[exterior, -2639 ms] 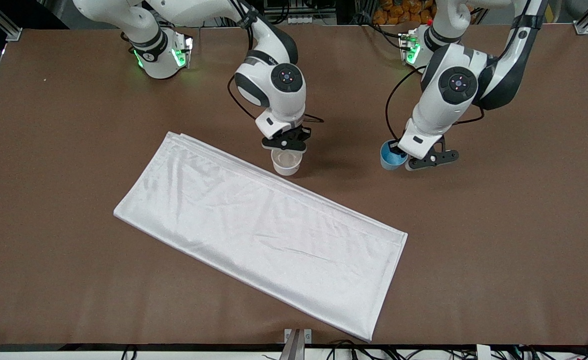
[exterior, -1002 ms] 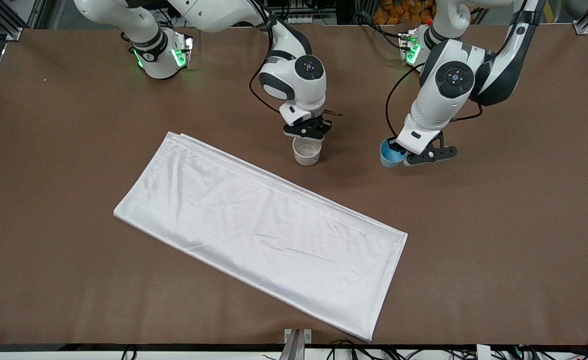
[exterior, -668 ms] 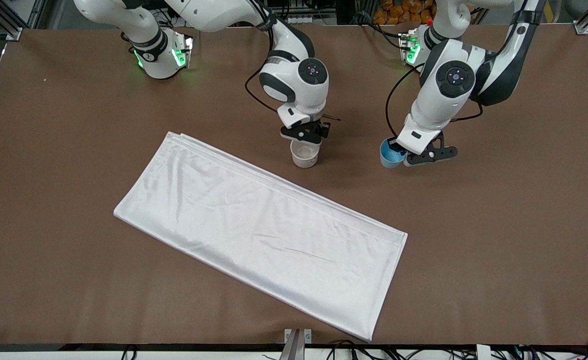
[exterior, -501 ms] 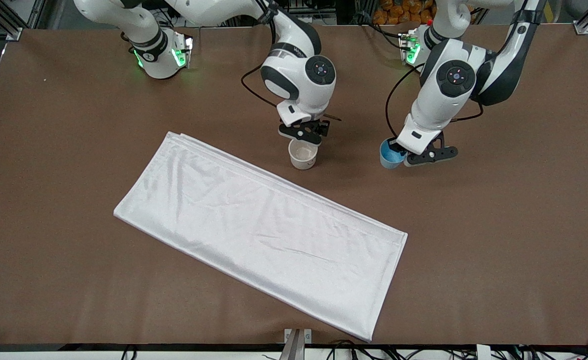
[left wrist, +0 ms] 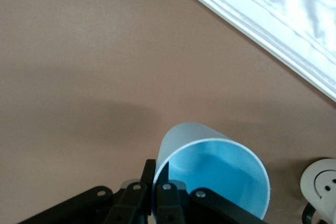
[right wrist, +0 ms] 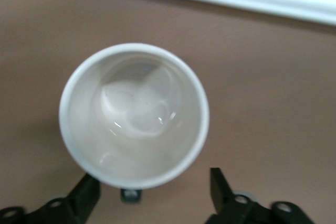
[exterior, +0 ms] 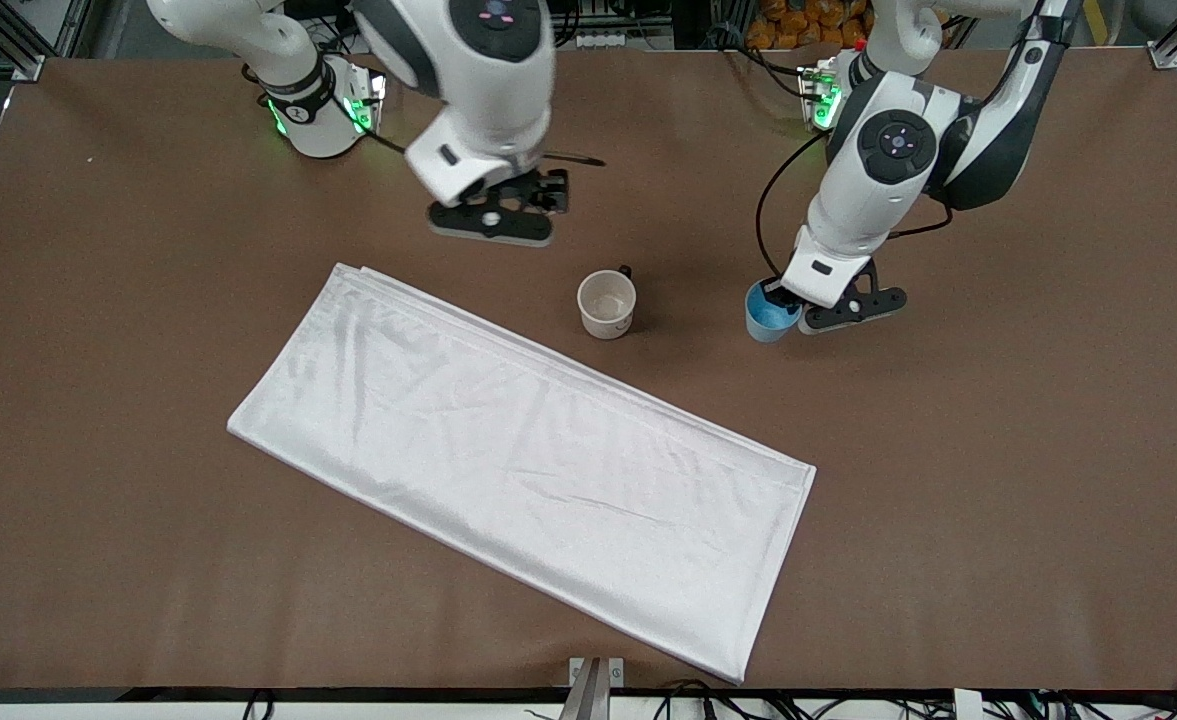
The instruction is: Place blue cup into white mug on table
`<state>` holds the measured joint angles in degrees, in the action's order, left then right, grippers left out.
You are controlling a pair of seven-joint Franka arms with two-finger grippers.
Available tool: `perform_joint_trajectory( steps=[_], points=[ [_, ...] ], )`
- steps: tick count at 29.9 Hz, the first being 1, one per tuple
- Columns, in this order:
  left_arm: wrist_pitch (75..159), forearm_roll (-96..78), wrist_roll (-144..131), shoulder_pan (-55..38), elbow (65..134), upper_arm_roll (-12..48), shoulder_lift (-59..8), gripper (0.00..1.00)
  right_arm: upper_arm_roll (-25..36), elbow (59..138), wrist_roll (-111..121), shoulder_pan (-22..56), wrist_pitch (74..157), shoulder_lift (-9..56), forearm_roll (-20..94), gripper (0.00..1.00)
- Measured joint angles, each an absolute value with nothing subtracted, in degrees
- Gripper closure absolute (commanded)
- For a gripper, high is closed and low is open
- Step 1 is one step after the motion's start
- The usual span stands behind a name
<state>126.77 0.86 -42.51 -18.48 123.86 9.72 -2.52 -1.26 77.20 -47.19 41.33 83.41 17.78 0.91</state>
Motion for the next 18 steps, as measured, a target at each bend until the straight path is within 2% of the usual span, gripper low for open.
perform_joint_trajectory(
  steps=[4,12,18],
  points=[
    [126.8,0.9,-47.1,-19.0,121.5,12.0,-4.3,1.00,6.2,78.0,-37.9,40.3,82.4,15.8,3.3,0.00],
    [126.8,0.9,-55.1,-20.2,114.9,17.3,-10.4,1.00,11.0,83.0,-30.1,39.4,88.5,17.4,3.6,0.00],
    [126.8,0.9,-59.1,-23.8,110.9,18.1,-14.2,1.00,17.0,83.6,-20.8,39.6,89.6,17.5,3.6,0.00]
  ],
)
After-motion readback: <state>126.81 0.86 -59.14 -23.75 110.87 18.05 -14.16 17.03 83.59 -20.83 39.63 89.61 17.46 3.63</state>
